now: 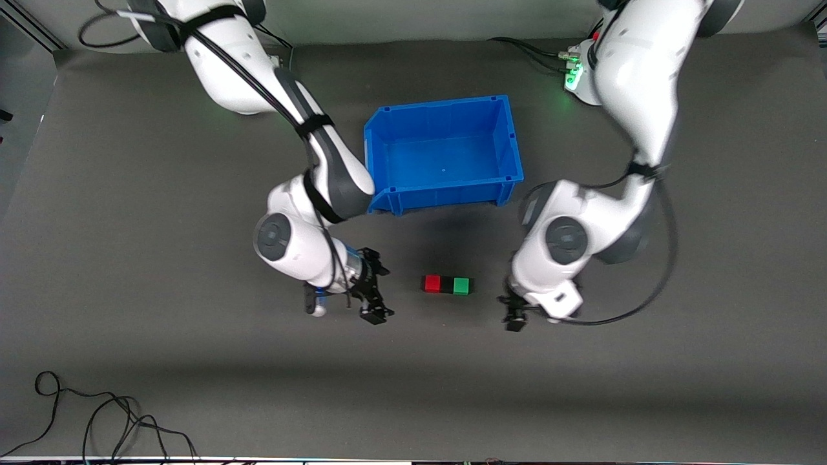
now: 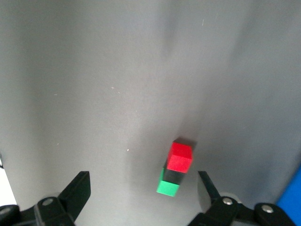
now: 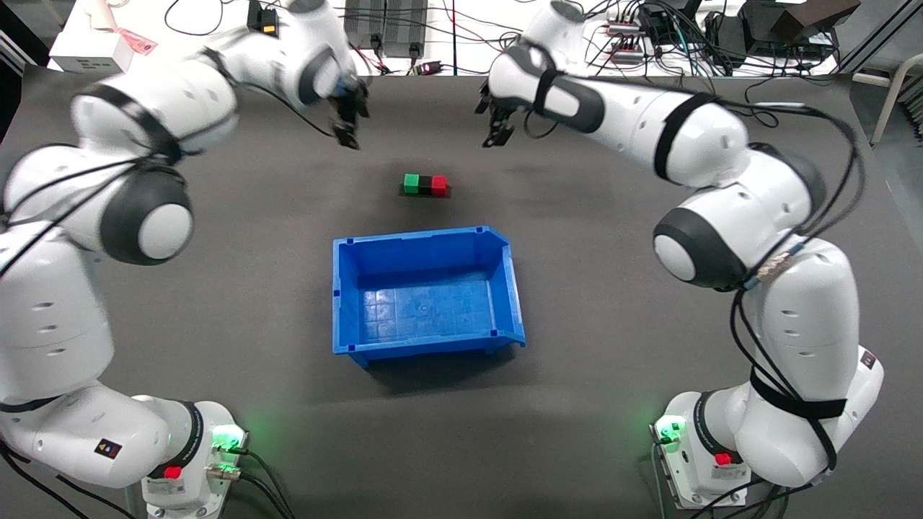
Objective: Attach green and red cubes to black cube
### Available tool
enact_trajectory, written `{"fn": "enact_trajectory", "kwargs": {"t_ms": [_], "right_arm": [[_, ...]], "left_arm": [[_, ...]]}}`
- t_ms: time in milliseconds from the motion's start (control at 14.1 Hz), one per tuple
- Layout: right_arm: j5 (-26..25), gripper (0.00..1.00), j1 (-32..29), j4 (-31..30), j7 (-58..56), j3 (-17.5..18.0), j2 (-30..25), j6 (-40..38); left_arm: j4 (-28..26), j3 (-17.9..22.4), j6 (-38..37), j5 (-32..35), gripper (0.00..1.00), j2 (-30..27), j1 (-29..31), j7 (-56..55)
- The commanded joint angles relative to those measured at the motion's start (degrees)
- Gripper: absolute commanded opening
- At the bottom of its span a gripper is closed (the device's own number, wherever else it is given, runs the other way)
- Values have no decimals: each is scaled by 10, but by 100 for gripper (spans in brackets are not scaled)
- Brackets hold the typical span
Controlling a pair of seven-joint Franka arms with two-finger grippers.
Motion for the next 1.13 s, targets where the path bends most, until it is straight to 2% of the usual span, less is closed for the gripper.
{"fn": "enact_trajectory", "kwargs": {"t_ms": [0,142,284,426,567,709,780,851,922,1064], "right_arm": [[-29,100,3,-18,-86,-44,-63,-95],[-52,100,5,-20,-159,-80,-97,-163],[-126,100,5,-20,-226,-94,-135,-215],[-194,100,5,-28,-304,-96,-175,-242],[-245,100,-4,-50,-385,-96,-220,-252],[-277,100,-33,-84,-459,-87,-269,-252],[-279,100,-53,-96,-501,-77,-291,-252],[-285,100,-93,-106,-554,-49,-310,-252],[-303,100,-137,-114,-600,-15,-326,-253],[-329,100,-224,-132,-674,53,-356,-253]], "left_arm": [[-36,-1,-73,-17,99,-66,40,187],[-63,3,-95,-11,97,-103,69,304],[-99,3,-109,-5,98,-144,109,445],[-128,4,-122,-3,98,-184,143,561],[-133,4,-156,15,98,-209,174,686],[-133,5,-186,17,99,-230,189,763],[-132,5,-200,18,99,-241,196,787],[-132,4,-212,31,98,-251,196,805],[-126,2,-231,58,98,-254,193,830],[-111,5,-248,65,98,-255,200,885]]}}
